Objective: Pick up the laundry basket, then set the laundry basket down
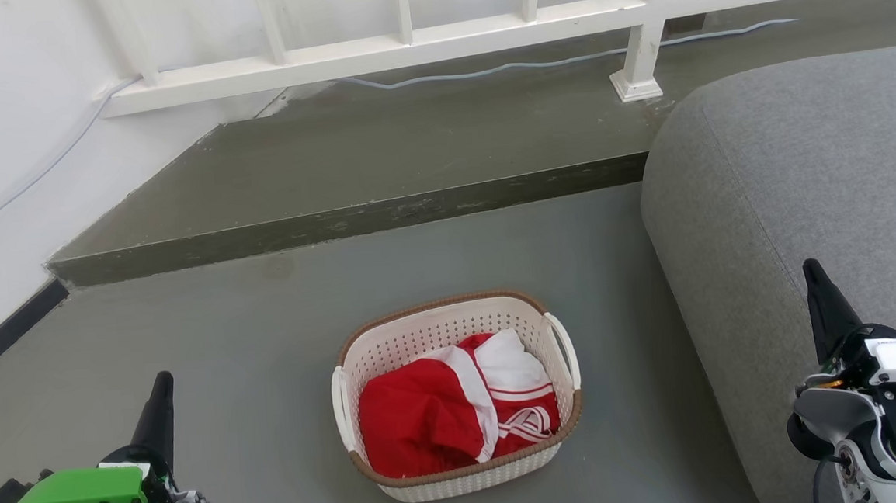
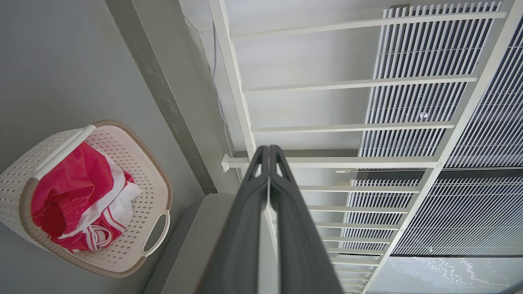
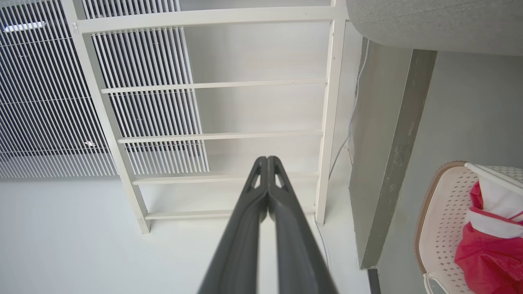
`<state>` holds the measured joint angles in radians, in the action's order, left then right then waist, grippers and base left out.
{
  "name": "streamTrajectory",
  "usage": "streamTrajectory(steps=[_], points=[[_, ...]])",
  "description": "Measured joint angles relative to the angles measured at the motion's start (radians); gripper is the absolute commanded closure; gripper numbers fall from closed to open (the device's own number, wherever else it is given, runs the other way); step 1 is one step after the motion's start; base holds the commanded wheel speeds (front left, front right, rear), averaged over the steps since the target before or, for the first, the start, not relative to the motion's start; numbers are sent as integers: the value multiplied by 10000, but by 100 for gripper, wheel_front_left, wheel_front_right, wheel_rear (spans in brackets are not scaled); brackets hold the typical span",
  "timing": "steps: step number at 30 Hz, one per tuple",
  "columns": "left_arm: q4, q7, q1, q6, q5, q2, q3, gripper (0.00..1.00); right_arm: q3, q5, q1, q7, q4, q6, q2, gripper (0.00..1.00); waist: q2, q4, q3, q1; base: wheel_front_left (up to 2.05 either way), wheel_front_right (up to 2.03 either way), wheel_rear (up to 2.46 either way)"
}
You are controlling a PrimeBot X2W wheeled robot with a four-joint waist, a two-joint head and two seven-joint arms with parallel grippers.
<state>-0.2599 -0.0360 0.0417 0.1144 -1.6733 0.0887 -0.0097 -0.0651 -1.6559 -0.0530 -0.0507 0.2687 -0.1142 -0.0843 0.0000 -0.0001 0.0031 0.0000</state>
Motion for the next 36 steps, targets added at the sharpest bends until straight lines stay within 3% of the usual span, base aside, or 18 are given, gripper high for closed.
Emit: streamTrajectory(steps=[36], points=[[-128,-44,14,12,0,-2,35,100,-38,2,-12,-46,79,0,29,100,0,1,-4,1,0,0,0]])
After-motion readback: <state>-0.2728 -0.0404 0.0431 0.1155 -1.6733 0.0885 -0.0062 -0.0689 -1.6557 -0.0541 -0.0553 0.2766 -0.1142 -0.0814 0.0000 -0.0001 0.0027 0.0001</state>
